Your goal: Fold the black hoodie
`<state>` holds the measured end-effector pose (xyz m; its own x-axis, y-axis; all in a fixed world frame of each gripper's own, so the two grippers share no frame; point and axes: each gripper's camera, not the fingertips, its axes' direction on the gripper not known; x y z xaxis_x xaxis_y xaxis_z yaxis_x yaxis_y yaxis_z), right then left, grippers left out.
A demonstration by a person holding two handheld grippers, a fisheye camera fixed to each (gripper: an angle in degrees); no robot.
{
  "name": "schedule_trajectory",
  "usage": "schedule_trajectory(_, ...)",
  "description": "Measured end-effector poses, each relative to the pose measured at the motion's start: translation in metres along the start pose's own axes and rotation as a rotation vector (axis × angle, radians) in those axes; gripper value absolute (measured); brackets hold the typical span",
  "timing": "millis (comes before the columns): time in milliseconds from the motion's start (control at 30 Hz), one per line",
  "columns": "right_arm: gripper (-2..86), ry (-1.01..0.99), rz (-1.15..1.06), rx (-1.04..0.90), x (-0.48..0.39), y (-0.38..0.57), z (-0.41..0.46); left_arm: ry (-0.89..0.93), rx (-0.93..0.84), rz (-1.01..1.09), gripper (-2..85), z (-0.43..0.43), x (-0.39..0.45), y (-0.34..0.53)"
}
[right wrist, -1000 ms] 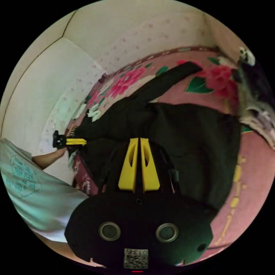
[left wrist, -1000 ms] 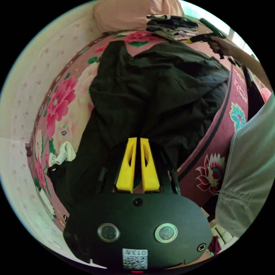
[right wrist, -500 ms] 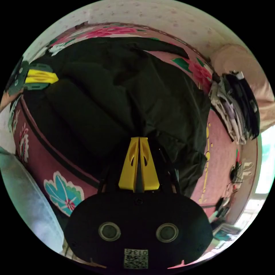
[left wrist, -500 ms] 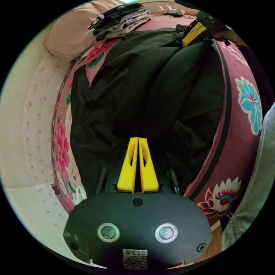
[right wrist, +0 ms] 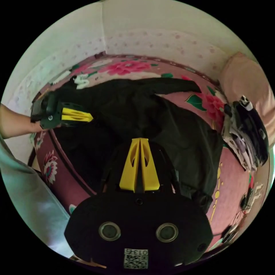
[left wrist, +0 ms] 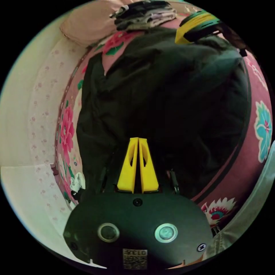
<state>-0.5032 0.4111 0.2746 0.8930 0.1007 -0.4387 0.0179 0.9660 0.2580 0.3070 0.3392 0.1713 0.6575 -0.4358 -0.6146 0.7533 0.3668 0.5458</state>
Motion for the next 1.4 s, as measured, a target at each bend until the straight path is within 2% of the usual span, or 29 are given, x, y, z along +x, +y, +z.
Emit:
schedule_trajectory(33, 0.1, 0.011, -0.032, -0.082, -0.008, -0.008, 0.027, -0.008, -0.032, -0.022, -0.3, 0.012, -0.003, 0.004)
schedule_trajectory(100, 0.1, 0.003, -0.005, -0.273, -0.001, -0.009, 0.077, -0.035, 0.036, -0.043, -0.3, 0.011, -0.01, 0.013)
schedule_trajectory(200, 0.3, -0.144, 0.133, -0.287, 0.033, -0.009, 0.087, 0.043, 0.005, -0.087, -0.3, 0.004, -0.032, 0.018)
schedule_trajectory(267, 0.9, -0.112, 0.138, -0.188, 0.051, -0.016, 0.058, 0.143, 0.051, -0.248, -0.2, -0.011, -0.073, 0.034)
schedule_trajectory(367, 3.3, -0.013, 0.211, -0.055, 0.097, -0.019, 0.025, 0.132, 0.18, -0.52, 0.0, -0.028, -0.146, 0.065)
schedule_trajectory(433, 6.4, 0.057, 0.22, -0.034, 0.126, -0.026, 0.025, 0.138, 0.188, -0.64, 0.4, -0.017, -0.194, 0.075)
schedule_trajectory(533, 7.5, 0.147, 0.145, -0.112, 0.161, -0.057, 0.051, 0.192, 0.166, -0.722, 2.3, 0.015, -0.264, 0.072)
schedule_trajectory(700, 8.9, 0.163, -0.092, -0.191, 0.174, -0.133, 0.117, 0.402, 0.117, -0.635, 10.7, 0.073, -0.335, 0.035)
schedule_trajectory(833, 9.2, 0.187, -0.313, -0.392, 0.173, -0.182, 0.193, 0.486, 0.019, -0.522, 13.7, 0.111, -0.36, 0.008)
schedule_trajectory(933, 8.7, 0.099, -0.351, -0.542, 0.181, -0.192, 0.24, 0.551, -0.049, -0.47, 13.8, 0.13, -0.363, 0.0)
schedule_trajectory(967, 8.0, 0.027, -0.337, -0.535, 0.182, -0.196, 0.244, 0.526, -0.042, -0.473, 13.2, 0.129, -0.365, 0.001)
schedule_trajectory(1100, 4.7, -0.049, -0.276, -0.561, 0.181, -0.205, 0.252, 0.536, -0.03, -0.53, 7.6, 0.127, -0.371, 0.009)
schedule_trajectory(1167, 2.6, -0.013, -0.309, -0.578, 0.162, -0.207, 0.253, 0.655, -0.016, -0.58, 1.4, 0.126, -0.374, 0.012)
schedule_trajectory(1300, 1.4, 0.124, -0.337, -0.543, 0.128, -0.208, 0.228, 0.522, 0.102, -0.541, 0.1, 0.081, -0.366, 0.017)
schedule_trajectory(1400, 1.1, 0.263, -0.404, -0.387, 0.09, -0.189, 0.167, 0.442, 0.278, -0.461, -0.1, 0.021, -0.354, 0.033)
